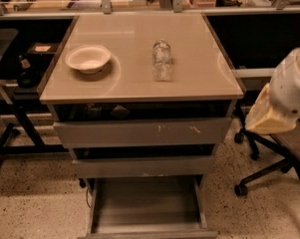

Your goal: Close bottom drawer

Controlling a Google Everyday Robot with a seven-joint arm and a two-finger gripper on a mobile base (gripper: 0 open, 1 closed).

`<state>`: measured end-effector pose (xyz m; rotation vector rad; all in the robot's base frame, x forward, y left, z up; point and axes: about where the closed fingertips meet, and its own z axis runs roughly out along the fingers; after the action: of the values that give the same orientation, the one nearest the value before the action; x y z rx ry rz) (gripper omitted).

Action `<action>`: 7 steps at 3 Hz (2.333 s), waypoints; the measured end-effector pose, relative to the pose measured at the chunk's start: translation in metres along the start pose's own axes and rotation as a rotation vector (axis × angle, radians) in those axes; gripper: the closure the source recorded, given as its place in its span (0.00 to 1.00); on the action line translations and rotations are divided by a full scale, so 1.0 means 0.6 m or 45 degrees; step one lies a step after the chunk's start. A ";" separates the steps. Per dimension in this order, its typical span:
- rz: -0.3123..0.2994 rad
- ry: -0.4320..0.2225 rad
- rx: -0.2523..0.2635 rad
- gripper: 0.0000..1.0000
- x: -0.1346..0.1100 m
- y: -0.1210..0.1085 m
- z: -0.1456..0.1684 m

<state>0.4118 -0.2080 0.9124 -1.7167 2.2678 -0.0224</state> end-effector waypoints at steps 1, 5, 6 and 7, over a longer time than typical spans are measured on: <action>0.053 0.005 -0.076 1.00 0.027 0.048 0.074; 0.181 -0.126 -0.263 1.00 0.078 0.141 0.228; 0.270 -0.190 -0.367 1.00 0.096 0.189 0.330; 0.334 -0.202 -0.425 1.00 0.112 0.222 0.408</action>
Offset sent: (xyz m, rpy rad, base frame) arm -0.0590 -0.0088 -0.1514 0.0806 0.2148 -0.0927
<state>0.3298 -0.1927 0.6380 -1.4829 2.4584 0.5566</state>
